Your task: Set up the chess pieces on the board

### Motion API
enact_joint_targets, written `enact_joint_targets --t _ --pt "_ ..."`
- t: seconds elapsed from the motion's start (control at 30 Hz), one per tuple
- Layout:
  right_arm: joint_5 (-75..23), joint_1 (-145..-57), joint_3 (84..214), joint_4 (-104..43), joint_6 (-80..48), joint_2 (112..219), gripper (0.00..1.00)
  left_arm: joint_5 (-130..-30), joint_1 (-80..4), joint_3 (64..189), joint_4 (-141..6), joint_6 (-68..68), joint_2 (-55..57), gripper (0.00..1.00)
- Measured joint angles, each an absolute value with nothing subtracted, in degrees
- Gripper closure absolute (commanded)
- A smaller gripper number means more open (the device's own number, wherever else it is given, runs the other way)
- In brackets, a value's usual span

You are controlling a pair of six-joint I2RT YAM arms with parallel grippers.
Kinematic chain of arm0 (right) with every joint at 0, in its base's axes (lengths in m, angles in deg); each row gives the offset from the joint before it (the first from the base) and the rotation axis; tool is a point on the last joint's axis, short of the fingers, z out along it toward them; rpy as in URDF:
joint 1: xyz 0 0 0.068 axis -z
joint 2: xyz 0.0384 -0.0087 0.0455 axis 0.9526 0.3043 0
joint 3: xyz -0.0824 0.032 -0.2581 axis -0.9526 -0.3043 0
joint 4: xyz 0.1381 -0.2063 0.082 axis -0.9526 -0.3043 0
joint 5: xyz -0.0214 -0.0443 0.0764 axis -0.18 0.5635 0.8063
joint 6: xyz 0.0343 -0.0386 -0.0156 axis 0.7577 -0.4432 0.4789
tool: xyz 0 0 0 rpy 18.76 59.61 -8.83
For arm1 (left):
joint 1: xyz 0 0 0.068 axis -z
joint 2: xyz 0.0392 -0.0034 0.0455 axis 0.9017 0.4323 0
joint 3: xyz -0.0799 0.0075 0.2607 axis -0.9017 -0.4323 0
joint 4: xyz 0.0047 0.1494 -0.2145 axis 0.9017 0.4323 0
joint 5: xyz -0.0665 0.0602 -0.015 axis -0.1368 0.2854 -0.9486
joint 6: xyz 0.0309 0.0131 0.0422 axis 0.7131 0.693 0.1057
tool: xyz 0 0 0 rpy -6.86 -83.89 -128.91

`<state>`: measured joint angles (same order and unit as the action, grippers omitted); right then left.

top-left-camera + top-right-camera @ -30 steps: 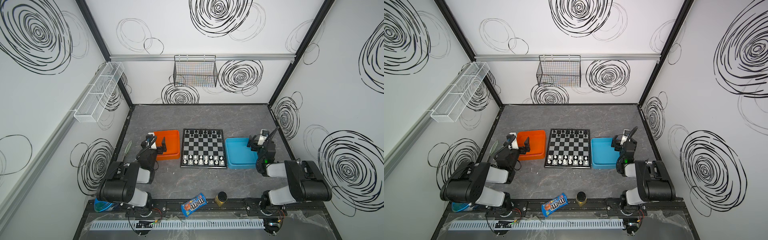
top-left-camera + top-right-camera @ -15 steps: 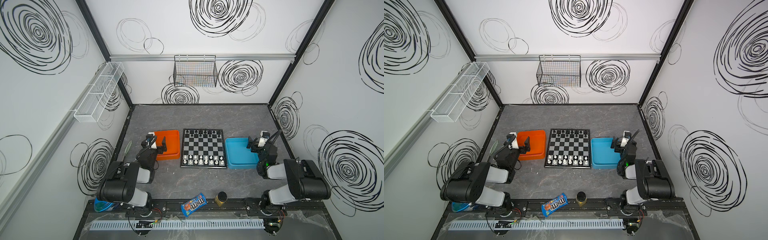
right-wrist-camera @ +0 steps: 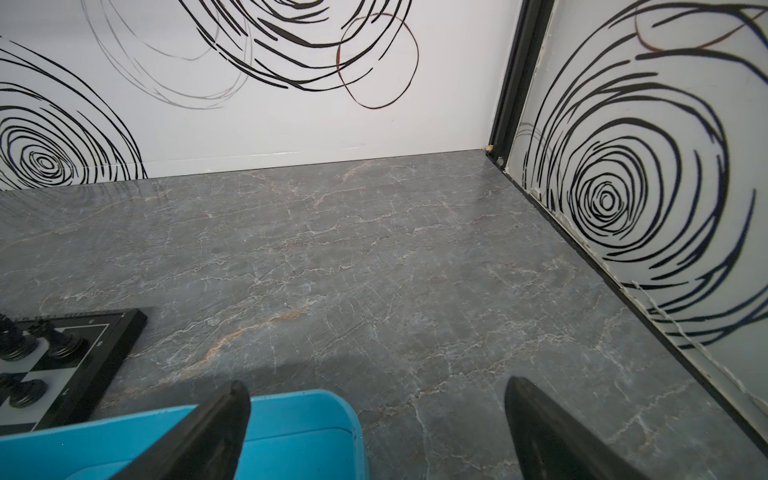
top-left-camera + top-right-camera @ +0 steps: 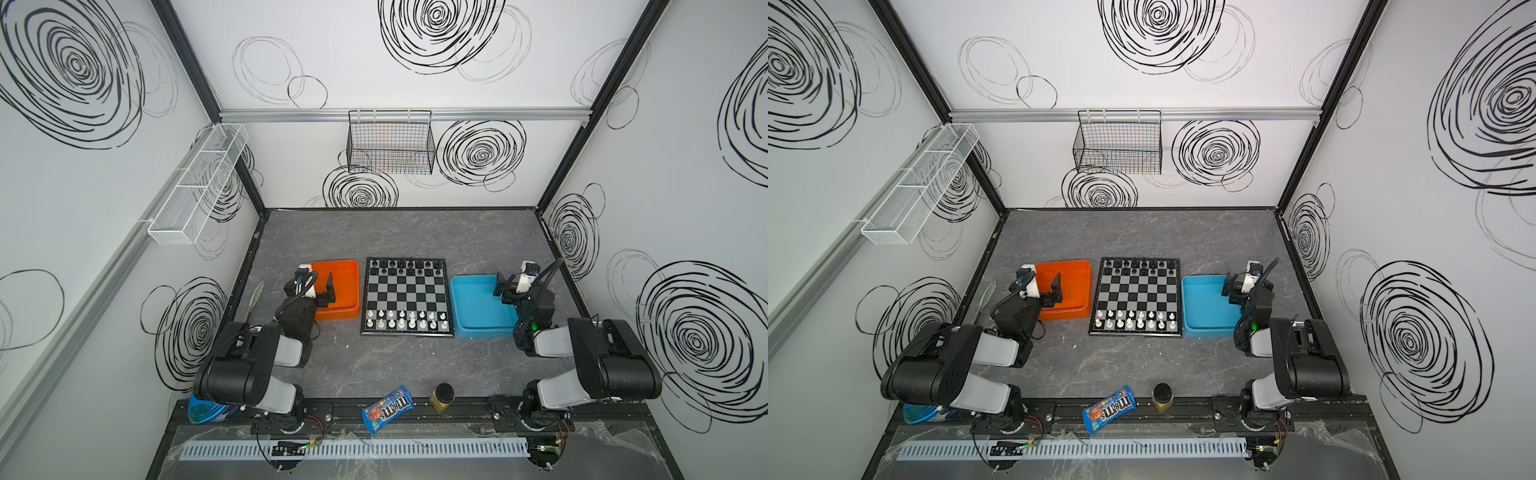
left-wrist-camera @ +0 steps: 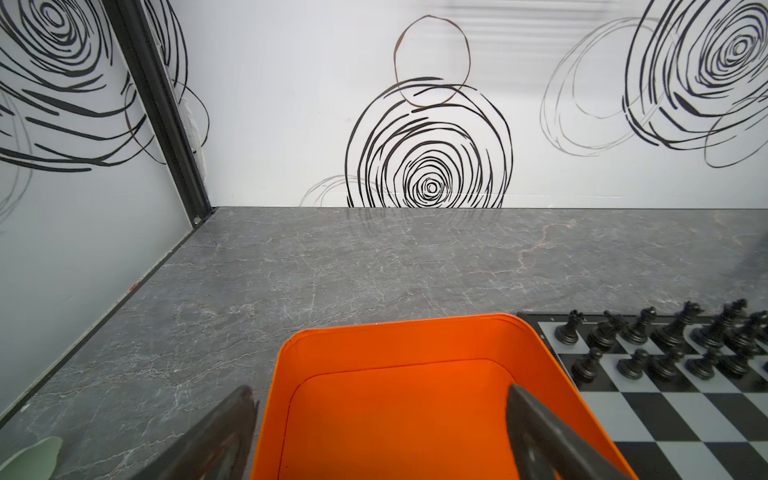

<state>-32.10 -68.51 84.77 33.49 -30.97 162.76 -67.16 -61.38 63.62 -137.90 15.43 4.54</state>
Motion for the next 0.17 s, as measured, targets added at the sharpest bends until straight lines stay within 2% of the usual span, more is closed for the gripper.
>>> enact_joint_targets --t 0.17 --pt "-32.1 -68.5 85.0 33.4 -31.0 162.8 0.00 -66.4 -61.4 63.6 -137.9 15.4 4.5 0.04"
